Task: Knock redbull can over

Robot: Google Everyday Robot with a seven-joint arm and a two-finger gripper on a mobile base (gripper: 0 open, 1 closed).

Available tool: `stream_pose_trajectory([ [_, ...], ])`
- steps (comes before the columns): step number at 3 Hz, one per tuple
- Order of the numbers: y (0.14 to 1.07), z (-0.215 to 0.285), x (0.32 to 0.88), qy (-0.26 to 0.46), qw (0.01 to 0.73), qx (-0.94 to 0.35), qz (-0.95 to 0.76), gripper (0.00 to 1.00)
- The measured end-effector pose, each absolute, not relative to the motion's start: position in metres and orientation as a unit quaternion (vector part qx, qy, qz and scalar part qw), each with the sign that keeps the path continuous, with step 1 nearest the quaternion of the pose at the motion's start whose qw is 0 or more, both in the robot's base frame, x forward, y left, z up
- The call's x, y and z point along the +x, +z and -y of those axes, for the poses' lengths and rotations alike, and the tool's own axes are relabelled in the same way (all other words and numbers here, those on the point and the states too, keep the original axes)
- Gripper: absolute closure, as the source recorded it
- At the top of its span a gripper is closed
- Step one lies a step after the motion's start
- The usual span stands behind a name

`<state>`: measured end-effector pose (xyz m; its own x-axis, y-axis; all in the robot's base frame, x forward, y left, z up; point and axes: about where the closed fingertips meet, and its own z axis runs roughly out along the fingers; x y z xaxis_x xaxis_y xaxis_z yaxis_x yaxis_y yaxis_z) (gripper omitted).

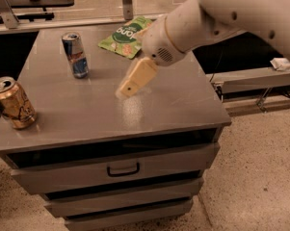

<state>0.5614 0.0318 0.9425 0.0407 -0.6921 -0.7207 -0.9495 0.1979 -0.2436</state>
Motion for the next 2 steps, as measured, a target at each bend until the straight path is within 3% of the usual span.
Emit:
stream_pose_trajectory([
  [2,0.926,-0.137,0.625,0.228,0.467,-0.582,-0.625,0.0],
])
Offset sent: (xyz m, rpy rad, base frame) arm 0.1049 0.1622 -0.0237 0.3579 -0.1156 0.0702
